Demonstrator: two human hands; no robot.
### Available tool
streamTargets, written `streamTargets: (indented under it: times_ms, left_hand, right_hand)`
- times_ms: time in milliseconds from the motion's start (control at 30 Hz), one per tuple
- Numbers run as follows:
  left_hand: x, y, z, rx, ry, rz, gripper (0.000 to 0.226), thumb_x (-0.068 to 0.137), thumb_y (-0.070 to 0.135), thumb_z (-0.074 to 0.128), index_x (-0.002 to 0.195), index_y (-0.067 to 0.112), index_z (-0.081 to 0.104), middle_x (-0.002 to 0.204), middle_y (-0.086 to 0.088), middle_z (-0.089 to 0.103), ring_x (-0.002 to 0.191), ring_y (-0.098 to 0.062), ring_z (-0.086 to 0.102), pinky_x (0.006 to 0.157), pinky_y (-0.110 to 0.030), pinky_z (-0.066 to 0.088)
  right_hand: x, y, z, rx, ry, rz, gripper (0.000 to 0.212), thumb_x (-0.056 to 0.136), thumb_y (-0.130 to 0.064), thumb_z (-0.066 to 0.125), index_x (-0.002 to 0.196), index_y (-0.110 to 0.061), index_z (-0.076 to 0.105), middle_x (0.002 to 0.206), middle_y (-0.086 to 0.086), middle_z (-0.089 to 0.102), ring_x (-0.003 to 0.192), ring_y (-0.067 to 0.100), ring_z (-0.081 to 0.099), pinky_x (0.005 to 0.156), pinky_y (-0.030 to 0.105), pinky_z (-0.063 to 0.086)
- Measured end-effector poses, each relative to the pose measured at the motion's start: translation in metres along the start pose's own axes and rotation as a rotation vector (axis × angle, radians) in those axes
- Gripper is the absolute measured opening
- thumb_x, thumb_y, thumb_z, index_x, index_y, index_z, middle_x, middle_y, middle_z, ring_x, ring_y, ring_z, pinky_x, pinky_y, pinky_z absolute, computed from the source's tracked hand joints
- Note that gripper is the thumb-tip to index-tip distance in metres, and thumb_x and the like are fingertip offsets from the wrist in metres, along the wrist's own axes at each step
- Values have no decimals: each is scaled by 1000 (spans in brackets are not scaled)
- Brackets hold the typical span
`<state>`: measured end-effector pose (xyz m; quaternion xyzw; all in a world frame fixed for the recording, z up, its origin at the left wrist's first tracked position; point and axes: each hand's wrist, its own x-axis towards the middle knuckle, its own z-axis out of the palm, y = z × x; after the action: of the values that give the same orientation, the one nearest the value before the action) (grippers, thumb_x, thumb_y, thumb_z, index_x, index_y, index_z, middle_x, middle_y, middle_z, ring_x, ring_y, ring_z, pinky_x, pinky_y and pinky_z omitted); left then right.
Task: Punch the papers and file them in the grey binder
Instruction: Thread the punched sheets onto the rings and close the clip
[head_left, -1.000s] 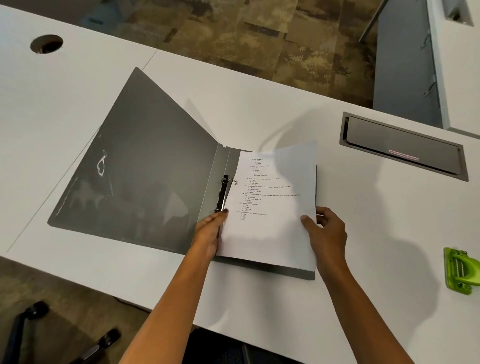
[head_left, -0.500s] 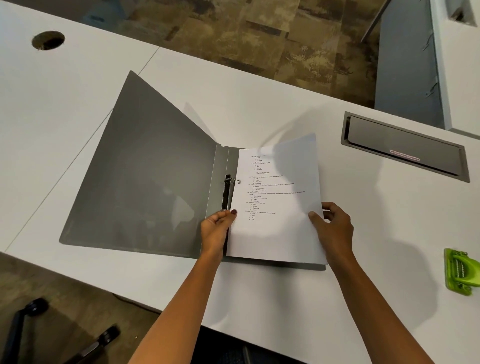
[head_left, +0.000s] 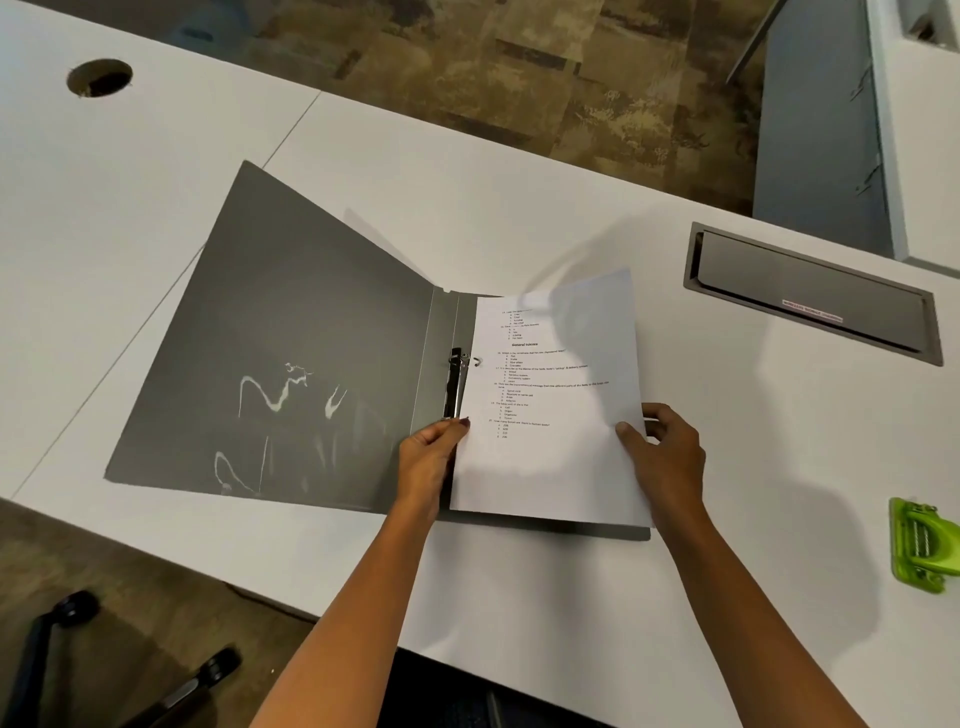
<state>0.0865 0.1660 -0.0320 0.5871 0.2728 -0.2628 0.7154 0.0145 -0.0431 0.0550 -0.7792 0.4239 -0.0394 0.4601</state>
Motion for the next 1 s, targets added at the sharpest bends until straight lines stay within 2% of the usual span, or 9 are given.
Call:
streamTargets:
  times_ms: [233, 300, 367, 467, 600, 733, 867, 933, 1000]
  left_hand:
    - [4, 1, 0, 20, -18, -47, 8, 85, 15, 67, 88, 8, 70, 100, -14, 72, 94, -31, 66, 88, -40, 53]
    - [5, 3, -1, 17, -30, -97, 16, 86, 18, 64, 96, 7, 69, 104, -14, 72, 94, -31, 66, 89, -42, 53]
    - [5, 6, 0, 15, -22, -145, 24, 85, 22, 66, 104, 7, 68, 102, -12, 72, 93, -30, 67, 86, -41, 54]
    - [6, 7, 1, -23, -3, -158, 28, 81, 20, 72, 104, 6, 69, 102, -11, 72, 89, -28, 67, 82, -37, 55]
    - [6, 4, -1, -66, 0, -169, 31, 80, 18, 72, 107, 5, 68, 106, -13, 72, 98, -31, 67, 88, -41, 54]
    - [5, 2, 0, -60, 11, -167, 31, 81, 20, 71, 108, 5, 69, 107, -14, 71, 100, -33, 67, 90, -43, 53]
    - [4, 4, 2, -59, 42, -161, 28, 81, 19, 70, 105, 4, 69, 105, -14, 71, 92, -31, 67, 85, -39, 54]
    - [3, 5, 3, -35, 54, -162, 23, 82, 21, 70, 101, 7, 69, 104, -13, 71, 90, -30, 66, 80, -37, 54]
    - [4, 5, 4, -25, 63, -169, 22, 82, 22, 71, 99, 9, 69, 105, -12, 71, 95, -32, 66, 85, -40, 55]
  right_hand:
    - [-5, -7, -4, 15, 21, -14, 34, 89, -19, 63, 121, -10, 57, 119, 8, 63, 104, 24, 59, 80, 26, 44]
    - [-8, -9, -4, 9, 24, -32, 33, 89, -19, 63, 120, -10, 58, 116, 7, 63, 99, 22, 60, 74, 19, 45]
    - [-11, -12, -4, 3, 32, -51, 30, 89, -18, 62, 118, -10, 59, 112, 6, 63, 92, 19, 58, 63, 9, 40]
    - [-14, -15, -4, 6, 41, -68, 29, 89, -18, 62, 117, -10, 59, 107, 3, 62, 90, 17, 57, 61, 6, 37]
    - [-14, -17, -5, 10, 36, -56, 29, 89, -17, 62, 117, -10, 59, 100, -2, 59, 87, 15, 55, 59, 7, 37]
    - [-13, -18, -6, 8, 29, -44, 30, 89, -17, 62, 118, -10, 58, 104, 1, 60, 88, 16, 55, 59, 11, 39]
    - [-13, -19, -5, 10, 32, -34, 31, 89, -19, 63, 118, -9, 58, 111, 7, 63, 89, 17, 55, 74, 24, 41]
    - [-13, -20, -5, 10, 31, -28, 32, 89, -19, 63, 119, -9, 58, 114, 8, 64, 89, 17, 55, 75, 24, 41]
    - [-13, -21, -5, 12, 32, -25, 32, 88, -19, 63, 119, -9, 58, 113, 8, 64, 89, 17, 55, 72, 23, 41]
